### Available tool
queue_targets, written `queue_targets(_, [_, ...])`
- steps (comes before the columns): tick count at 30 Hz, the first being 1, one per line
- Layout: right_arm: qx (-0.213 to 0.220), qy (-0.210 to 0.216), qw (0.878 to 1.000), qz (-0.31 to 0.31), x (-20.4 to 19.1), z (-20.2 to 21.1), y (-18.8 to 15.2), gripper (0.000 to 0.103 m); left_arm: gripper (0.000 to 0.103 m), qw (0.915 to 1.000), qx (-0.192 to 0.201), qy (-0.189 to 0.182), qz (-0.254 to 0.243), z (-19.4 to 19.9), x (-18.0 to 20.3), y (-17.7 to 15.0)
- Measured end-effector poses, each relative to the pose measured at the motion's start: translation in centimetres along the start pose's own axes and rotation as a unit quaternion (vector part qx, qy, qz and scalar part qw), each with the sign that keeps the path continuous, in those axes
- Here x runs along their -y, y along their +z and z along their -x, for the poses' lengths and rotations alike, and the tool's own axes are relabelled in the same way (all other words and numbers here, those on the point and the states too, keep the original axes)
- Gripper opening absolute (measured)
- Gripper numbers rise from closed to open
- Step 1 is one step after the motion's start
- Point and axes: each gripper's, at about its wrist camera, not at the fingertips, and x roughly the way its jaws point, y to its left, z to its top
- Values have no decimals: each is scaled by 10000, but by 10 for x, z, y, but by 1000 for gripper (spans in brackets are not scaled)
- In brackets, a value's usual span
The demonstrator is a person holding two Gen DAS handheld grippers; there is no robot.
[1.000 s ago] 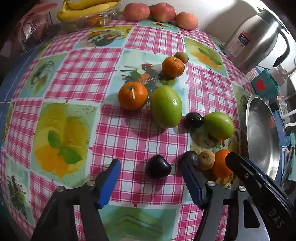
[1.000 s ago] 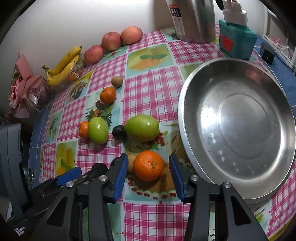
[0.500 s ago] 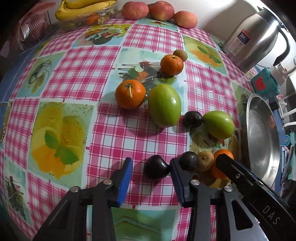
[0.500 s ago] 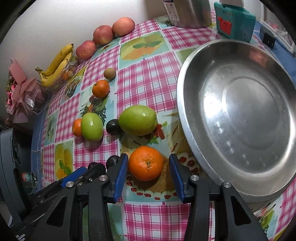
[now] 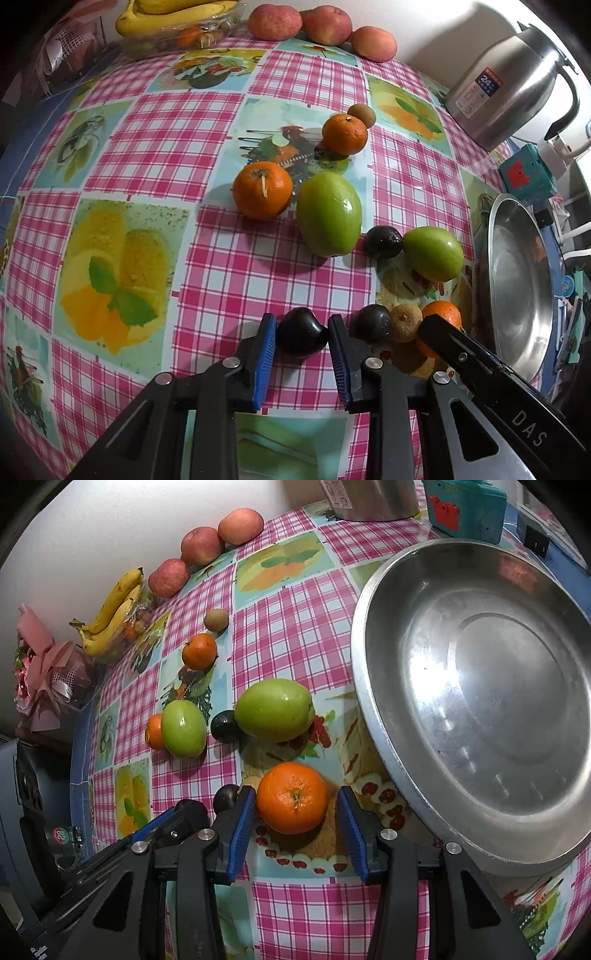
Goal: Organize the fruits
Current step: 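Close the right tool on the tangerine while the left tool grips the dark plum, lift both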
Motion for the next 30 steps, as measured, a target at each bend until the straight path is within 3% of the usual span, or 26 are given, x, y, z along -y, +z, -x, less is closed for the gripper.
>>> queue_targets(11, [45,116,9999,-36,0,0,0,41,30,9999,96,-13,36,5,-2,2])
queue_targets(30, [802,38,9964,267,-10,48,11,41,30,9968,763,-39,219,50,-7,12])
